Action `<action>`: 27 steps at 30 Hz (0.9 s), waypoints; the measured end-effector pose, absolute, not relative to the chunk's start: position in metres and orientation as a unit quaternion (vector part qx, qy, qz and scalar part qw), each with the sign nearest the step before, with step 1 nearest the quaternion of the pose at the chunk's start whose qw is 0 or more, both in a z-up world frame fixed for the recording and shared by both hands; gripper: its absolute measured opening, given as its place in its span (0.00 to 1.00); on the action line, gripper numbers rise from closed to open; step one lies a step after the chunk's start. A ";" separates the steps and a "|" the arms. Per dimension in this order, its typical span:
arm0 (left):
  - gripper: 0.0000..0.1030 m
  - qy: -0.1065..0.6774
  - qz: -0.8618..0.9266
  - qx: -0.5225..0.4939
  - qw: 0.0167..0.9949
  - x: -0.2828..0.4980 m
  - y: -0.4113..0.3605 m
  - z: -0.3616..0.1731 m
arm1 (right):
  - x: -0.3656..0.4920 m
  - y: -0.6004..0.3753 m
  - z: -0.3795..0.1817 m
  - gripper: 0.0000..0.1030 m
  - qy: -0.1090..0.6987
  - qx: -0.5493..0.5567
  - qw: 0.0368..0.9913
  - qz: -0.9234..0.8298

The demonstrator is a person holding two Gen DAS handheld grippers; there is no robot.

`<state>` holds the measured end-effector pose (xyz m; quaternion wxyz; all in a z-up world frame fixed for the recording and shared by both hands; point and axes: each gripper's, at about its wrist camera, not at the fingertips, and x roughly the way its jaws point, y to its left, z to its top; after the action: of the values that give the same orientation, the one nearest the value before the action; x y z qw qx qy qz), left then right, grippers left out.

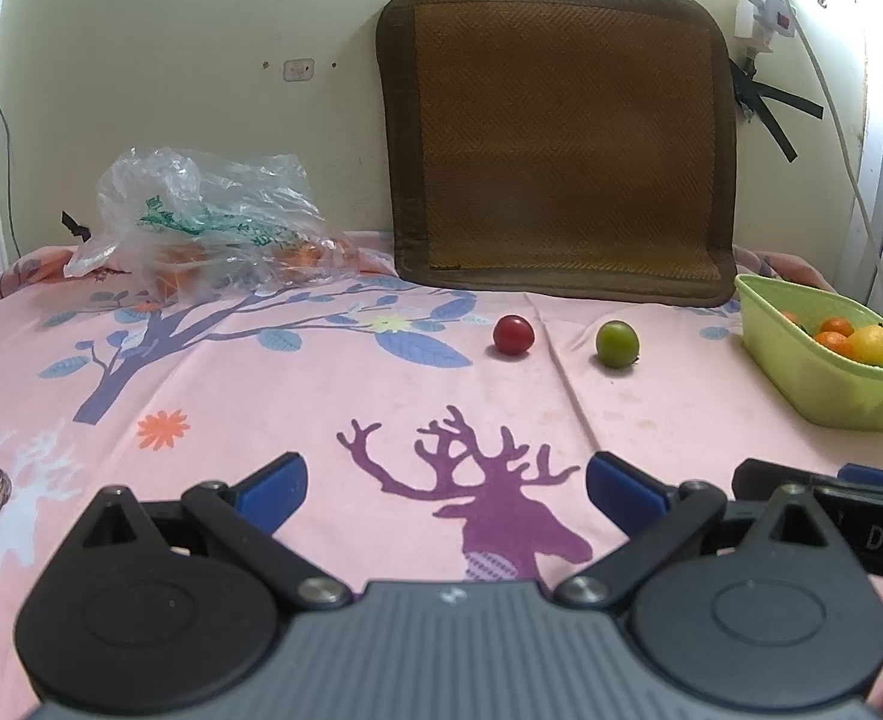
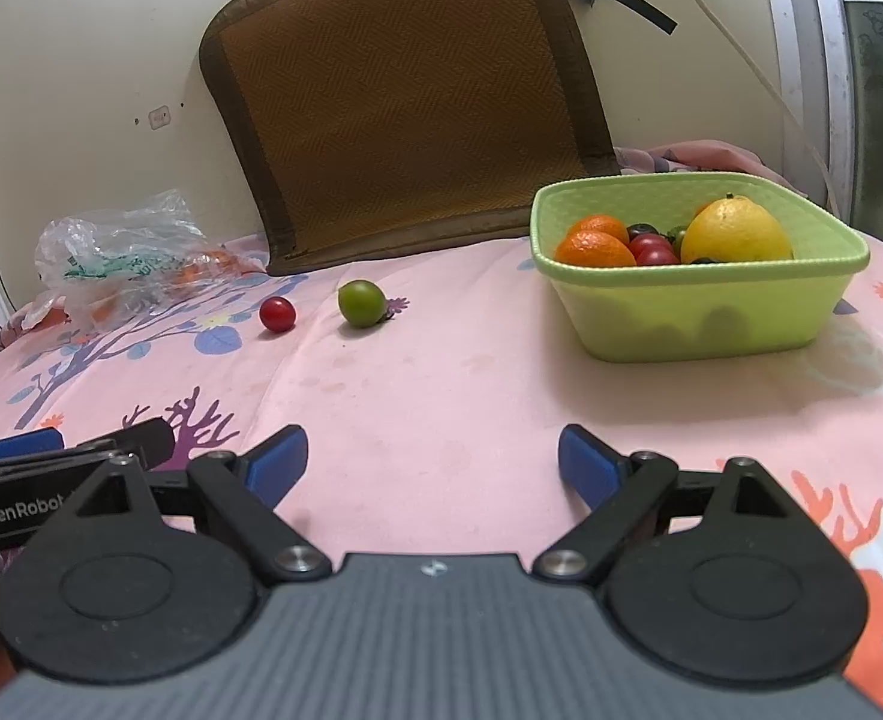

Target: Organize fruits

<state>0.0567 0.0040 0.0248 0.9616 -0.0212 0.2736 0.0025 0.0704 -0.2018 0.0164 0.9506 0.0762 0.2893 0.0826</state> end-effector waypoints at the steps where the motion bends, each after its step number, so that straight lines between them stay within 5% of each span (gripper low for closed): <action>1: 1.00 0.274 0.003 -0.022 0.961 0.057 0.004 0.025 | 0.071 -0.202 0.016 0.90 0.290 0.076 0.950 0.083; 27: 1.00 0.274 0.008 -0.013 0.962 0.056 0.002 0.025 | 0.068 -0.203 0.018 0.90 0.282 0.073 0.952 0.089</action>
<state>0.0557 0.0024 0.0254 0.9616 -0.0132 0.2742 0.0077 0.0681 -0.2027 0.0176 0.9524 0.0735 0.2823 0.0887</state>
